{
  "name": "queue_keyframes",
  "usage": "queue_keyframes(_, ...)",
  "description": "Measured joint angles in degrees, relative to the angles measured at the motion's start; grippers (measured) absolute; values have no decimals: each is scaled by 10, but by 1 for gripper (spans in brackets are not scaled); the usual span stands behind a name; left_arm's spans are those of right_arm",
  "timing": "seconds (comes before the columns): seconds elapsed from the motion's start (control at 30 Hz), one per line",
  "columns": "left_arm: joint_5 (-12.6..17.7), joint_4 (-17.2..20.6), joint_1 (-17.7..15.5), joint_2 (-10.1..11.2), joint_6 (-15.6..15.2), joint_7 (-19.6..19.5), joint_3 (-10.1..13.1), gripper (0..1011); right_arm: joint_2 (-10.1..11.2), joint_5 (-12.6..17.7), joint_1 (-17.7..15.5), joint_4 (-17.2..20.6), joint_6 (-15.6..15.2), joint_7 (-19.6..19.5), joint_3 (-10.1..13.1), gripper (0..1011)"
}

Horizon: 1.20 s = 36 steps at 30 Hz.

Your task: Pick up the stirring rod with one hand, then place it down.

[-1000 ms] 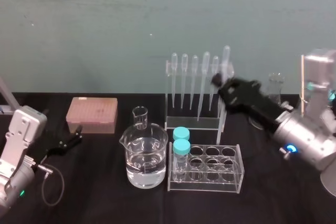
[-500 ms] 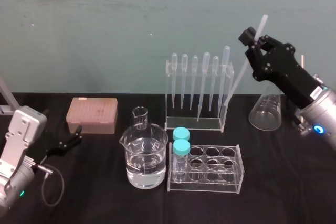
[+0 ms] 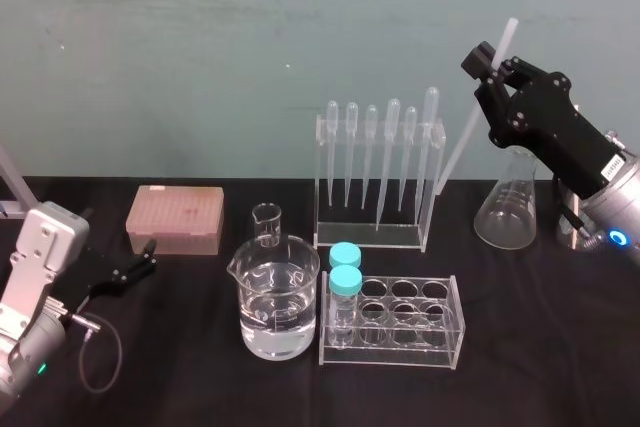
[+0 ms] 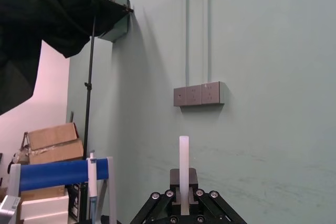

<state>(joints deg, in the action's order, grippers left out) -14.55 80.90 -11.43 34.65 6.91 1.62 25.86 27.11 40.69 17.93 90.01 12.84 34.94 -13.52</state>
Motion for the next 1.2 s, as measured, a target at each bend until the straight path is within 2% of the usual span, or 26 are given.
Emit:
queue_keyframes(0.53, 0, 0, 0, 0, 0, 0, 0, 1000, -1, -2, 11, -15, -5, 0, -6, 70)
queue_keyframes(1.2, 0, 0, 0, 0, 0, 0, 0, 1000, 0, -6, 7, -10, -6, -2, -7, 69)
